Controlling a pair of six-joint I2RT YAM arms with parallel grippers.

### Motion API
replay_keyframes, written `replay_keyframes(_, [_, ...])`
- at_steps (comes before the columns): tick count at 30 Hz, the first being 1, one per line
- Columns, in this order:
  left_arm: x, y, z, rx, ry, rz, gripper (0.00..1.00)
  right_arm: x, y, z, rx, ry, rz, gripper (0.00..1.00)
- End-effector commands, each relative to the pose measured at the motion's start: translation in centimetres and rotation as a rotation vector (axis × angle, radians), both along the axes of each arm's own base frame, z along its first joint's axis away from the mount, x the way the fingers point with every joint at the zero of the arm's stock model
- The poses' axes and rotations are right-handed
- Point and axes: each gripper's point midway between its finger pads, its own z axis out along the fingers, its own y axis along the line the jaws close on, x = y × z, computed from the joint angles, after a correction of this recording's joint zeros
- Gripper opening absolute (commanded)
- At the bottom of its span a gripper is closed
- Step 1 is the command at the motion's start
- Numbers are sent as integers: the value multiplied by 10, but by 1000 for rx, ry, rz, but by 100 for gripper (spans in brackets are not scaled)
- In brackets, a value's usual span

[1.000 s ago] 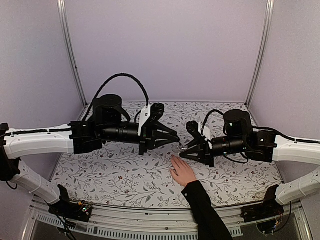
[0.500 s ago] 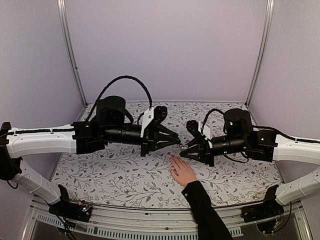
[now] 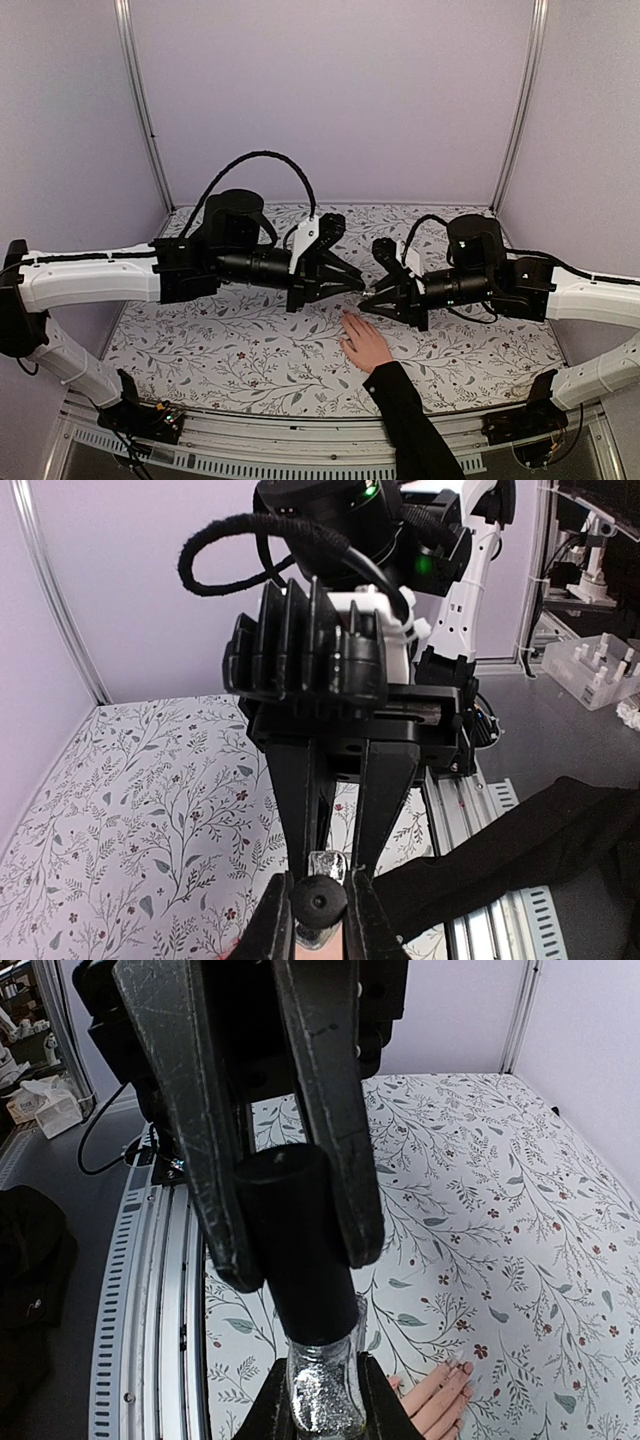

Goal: Paint the nails
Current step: Close the nail polish bottle.

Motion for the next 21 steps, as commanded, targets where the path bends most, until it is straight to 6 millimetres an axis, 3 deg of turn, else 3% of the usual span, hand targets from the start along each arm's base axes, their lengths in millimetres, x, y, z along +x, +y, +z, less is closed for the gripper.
replay_keyframes(1, [0, -6, -10, 60, 5, -2, 1, 1, 5, 14, 21, -29, 7, 0])
replay_keyframes(13, [8, -10, -41, 200, 51, 20, 2, 4, 5, 17, 15, -46, -6, 0])
replay_keyframes(21, [8, -14, -46, 201, 79, 11, 4, 2, 5, 29, 50, -61, 6, 0])
